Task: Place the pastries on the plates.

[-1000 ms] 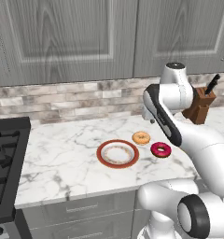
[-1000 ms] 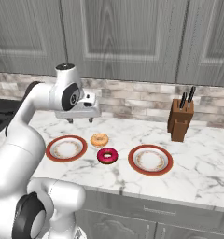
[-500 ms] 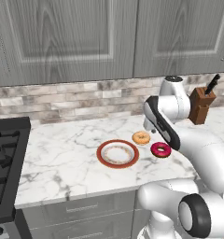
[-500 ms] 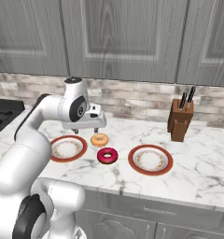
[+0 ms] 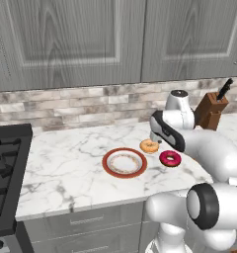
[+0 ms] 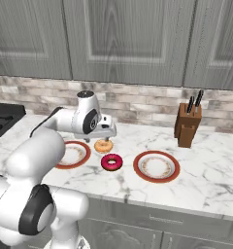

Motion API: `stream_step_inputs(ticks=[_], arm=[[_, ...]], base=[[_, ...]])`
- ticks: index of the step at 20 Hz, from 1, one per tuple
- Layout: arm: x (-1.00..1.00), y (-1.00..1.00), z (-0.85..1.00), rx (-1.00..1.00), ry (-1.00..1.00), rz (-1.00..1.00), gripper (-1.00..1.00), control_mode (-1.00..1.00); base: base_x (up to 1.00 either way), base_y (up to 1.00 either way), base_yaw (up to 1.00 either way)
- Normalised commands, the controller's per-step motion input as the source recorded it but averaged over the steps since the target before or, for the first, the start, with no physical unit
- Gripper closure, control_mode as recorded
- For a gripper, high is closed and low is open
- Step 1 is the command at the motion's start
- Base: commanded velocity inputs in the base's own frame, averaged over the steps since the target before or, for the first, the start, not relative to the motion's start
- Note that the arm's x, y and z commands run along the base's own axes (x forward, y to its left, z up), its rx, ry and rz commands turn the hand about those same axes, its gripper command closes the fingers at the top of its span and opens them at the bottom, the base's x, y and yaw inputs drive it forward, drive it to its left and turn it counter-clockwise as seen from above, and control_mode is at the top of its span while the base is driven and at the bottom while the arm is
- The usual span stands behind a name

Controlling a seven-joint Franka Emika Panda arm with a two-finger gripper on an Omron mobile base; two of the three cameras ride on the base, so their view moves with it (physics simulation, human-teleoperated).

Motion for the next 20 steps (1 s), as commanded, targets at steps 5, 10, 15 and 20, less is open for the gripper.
stream_step_inputs(ticks=[5, 10, 15, 20], arm=[[0.2, -0.09, -0.13, 0.0, 0.05, 0.0, -1.0, -1.0], [0.05, 0.0, -0.48, 0.0, 0.0, 0.0, -1.0, -1.0], [-0.03, 0.05, -0.53, 0.0, 0.0, 0.0, -1.0, -1.0], [-0.07, 0.0, -0.12, 0.02, 0.0, -0.06, -1.0, -1.0]], base=[[0.0, 0.0, 0.0], [0.0, 0.0, 0.0], [0.0, 0.0, 0.0], [0.0, 0.0, 0.0]])
